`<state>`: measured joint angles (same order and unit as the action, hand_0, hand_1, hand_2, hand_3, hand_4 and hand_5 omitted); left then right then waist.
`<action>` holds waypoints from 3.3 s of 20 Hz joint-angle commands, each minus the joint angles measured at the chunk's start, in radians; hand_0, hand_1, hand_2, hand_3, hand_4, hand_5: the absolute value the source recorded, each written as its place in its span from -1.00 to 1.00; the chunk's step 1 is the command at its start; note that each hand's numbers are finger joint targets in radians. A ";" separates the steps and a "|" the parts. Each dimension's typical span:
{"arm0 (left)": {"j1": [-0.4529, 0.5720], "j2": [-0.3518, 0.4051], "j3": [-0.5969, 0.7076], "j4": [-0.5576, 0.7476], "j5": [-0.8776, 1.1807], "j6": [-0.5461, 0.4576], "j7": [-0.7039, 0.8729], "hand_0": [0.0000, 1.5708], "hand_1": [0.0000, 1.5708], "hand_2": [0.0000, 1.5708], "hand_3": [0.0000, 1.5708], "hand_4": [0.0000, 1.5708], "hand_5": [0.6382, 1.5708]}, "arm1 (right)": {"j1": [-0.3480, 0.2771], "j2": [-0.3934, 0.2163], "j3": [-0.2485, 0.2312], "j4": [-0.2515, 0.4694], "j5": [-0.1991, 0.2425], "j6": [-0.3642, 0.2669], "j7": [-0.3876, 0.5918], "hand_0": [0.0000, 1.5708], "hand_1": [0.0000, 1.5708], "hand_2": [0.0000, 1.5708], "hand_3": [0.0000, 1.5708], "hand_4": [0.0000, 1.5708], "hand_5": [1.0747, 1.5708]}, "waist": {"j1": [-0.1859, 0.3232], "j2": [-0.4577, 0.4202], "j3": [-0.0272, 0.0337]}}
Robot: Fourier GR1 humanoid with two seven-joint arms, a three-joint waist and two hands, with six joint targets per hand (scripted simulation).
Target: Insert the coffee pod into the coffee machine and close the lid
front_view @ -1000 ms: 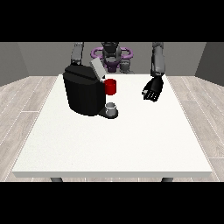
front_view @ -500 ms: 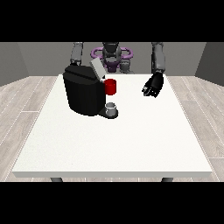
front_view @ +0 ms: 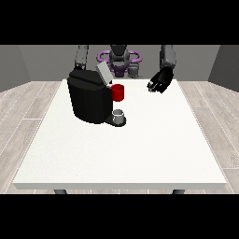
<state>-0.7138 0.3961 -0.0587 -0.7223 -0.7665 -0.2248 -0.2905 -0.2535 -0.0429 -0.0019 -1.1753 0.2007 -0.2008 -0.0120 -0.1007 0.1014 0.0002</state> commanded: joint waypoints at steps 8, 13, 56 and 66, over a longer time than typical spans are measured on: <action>-0.113 -0.094 0.000 -0.071 -0.004 -0.139 0.147 0.81 0.81 0.79 0.71 -0.29 1.00 | 0.001 0.019 -0.004 0.052 -0.015 0.015 -0.046 -1.00 -1.00 -1.00 -1.00 -1.00 1.00 | -0.023 -0.065 0.0001; -0.190 -0.066 0.060 -0.071 0.034 -0.186 0.150 0.80 0.80 0.81 0.75 -0.32 1.00 | -0.023 0.025 0.017 -0.007 -0.008 0.017 -0.021 -1.00 -1.00 -1.00 -1.00 -1.00 1.00 | -0.057 -0.075 -0.0002; -0.527 0.015 0.177 0.068 0.021 -0.173 0.229 0.49 0.49 0.58 0.51 -0.48 1.00 | -0.175 -0.041 -0.051 -0.064 -0.038 0.044 -0.011 -1.00 -1.00 -1.00 -1.00 -1.00 1.00 | -0.202 0.196 0.0002; -0.565 0.032 0.190 0.070 0.014 -0.149 0.208 0.53 0.53 0.56 0.49 -0.55 1.00 | -0.201 -0.045 -0.072 -0.069 -0.039 0.019 -0.023 -1.00 -1.00 -1.00 -1.00 -1.00 1.00 | -0.209 0.220 0.0003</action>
<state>-1.2673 0.4504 0.1303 -0.6455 -0.7487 -0.4017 -0.0964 -0.4625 -0.0766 -0.0625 -1.2642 0.1630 -0.1843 -0.0018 -0.3065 0.3128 0.0005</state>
